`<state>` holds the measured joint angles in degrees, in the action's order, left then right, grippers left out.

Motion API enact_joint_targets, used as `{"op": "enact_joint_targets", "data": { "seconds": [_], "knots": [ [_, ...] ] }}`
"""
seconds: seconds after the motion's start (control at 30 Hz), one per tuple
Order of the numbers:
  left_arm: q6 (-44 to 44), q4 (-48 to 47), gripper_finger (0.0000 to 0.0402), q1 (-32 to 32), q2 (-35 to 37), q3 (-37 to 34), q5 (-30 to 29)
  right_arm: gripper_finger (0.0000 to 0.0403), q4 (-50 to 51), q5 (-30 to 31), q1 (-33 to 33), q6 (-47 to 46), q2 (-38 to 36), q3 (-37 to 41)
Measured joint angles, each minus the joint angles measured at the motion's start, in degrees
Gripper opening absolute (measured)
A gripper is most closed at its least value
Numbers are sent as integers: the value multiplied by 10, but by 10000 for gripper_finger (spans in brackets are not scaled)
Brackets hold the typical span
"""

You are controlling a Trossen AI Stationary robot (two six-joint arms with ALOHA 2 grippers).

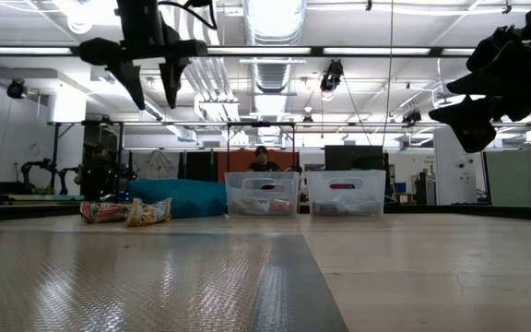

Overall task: Pick and place Granola Bars by type
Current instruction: Put the yellow granola bar into the blue bin

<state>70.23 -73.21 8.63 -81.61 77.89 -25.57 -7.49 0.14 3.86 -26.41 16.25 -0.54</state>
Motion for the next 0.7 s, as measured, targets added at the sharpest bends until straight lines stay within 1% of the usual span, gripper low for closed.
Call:
{"op": "enact_joint_targets", "data": {
  "seconds": [0.2,0.37,0.53,0.7],
  "knots": [
    [95,29,236,-56,-32,-48,2,210,0,0,0,0,0,0],
    [148,97,236,-93,-58,-100,22,210,0,0,0,0,0,0],
    [182,162,236,-112,-88,-137,33,210,0,0,0,0,0,0],
    [194,210,236,-121,-118,-162,55,210,0,0,0,0,0,0]
  ]
}}
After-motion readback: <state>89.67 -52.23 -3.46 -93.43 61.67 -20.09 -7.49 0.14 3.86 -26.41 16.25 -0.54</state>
